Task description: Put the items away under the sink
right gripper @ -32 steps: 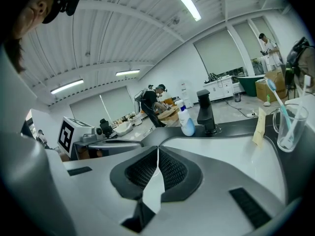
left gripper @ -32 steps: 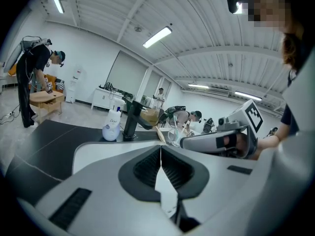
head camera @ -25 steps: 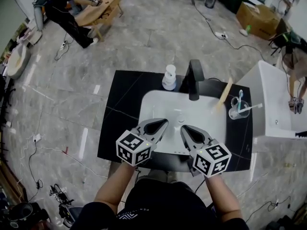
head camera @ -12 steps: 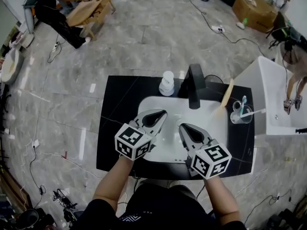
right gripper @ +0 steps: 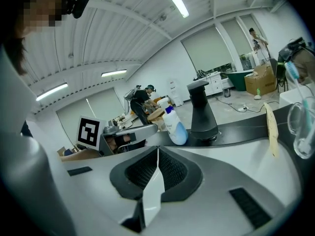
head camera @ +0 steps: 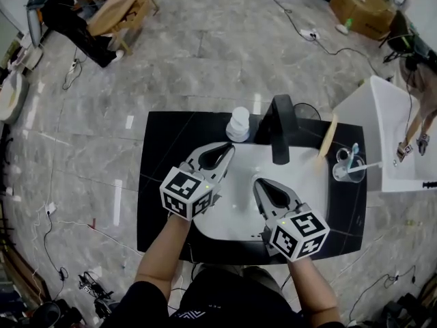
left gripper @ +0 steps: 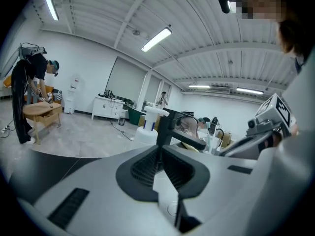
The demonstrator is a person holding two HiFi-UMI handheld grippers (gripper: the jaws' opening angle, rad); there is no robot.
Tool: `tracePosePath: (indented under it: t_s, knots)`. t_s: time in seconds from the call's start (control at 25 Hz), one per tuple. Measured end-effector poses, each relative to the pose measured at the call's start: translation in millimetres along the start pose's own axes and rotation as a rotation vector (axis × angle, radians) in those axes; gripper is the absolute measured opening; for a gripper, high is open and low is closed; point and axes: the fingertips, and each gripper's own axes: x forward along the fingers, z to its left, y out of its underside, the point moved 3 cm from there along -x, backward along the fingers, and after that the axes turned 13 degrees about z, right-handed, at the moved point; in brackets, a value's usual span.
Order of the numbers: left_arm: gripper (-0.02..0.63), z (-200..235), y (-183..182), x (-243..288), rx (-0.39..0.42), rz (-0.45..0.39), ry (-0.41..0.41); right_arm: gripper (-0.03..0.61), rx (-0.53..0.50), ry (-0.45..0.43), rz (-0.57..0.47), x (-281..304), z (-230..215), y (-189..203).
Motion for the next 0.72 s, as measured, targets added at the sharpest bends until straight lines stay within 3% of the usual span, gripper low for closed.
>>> tracePosePath:
  t_s: [0.08, 0.44, 0.56, 0.72]
  knots:
    - [0.036, 5.3, -0.8, 4.1, 0.004, 0.0, -0.001, 0.035, 0.013, 0.003, 0.001, 3.0, -2.9, -0.8]
    - [0.301, 25.4, -6.3, 26.0, 0.049, -0.046, -0.011, 0.035, 0.043, -0.005, 0.013, 15.7, -5.5, 0.4]
    - [0.343, 27.1, -13.8, 40.7, 0.096, -0.046, 0.005, 0.035, 0.059, 0.003, 0.025, 16.6, -10.4, 5.5]
    - [0.348, 24.6, -20.8, 58.1, 0.151, -0.038, 0.021, 0.035, 0.077, 0.011, 0.047, 16.2, -15.5, 14.6]
